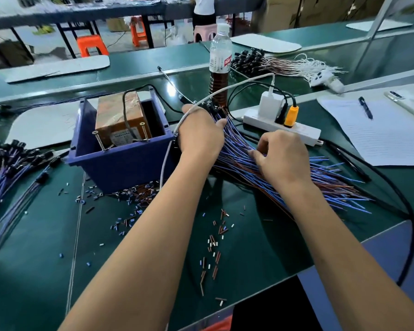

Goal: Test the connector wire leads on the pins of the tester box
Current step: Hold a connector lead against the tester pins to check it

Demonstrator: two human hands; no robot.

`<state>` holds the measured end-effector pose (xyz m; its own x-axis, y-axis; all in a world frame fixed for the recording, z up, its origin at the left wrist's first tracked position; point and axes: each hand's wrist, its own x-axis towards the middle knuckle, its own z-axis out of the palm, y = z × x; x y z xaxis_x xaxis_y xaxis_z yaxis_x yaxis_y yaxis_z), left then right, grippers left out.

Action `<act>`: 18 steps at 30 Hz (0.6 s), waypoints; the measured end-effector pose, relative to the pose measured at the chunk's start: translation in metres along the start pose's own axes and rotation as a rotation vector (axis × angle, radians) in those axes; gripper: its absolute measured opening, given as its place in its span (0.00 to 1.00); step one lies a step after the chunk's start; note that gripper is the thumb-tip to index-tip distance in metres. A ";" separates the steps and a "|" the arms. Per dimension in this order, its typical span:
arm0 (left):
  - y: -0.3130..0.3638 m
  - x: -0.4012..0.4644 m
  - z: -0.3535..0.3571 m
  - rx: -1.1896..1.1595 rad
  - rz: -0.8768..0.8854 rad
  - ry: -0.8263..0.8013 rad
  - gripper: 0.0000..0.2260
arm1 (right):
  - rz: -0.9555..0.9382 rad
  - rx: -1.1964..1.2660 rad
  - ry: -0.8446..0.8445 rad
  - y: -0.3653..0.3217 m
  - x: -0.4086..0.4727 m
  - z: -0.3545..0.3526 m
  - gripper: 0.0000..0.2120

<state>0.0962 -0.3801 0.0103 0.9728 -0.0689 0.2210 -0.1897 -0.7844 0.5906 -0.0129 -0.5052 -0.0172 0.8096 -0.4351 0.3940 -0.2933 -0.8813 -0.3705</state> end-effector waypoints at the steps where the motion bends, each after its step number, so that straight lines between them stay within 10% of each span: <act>1: -0.003 0.000 -0.004 0.032 0.020 -0.057 0.20 | -0.001 0.031 0.015 -0.002 -0.001 -0.001 0.09; 9: -0.049 -0.035 -0.057 -0.287 -0.036 -0.708 0.16 | -0.190 0.229 0.308 -0.071 -0.016 -0.022 0.05; 18: -0.150 -0.064 -0.157 -0.360 -0.170 -0.483 0.13 | -0.037 0.004 -0.049 -0.105 -0.012 -0.022 0.05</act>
<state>0.0411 -0.1609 0.0295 0.9275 -0.2986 -0.2249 0.0217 -0.5576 0.8299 -0.0028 -0.4119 0.0352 0.8439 -0.3926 0.3656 -0.2609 -0.8958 -0.3598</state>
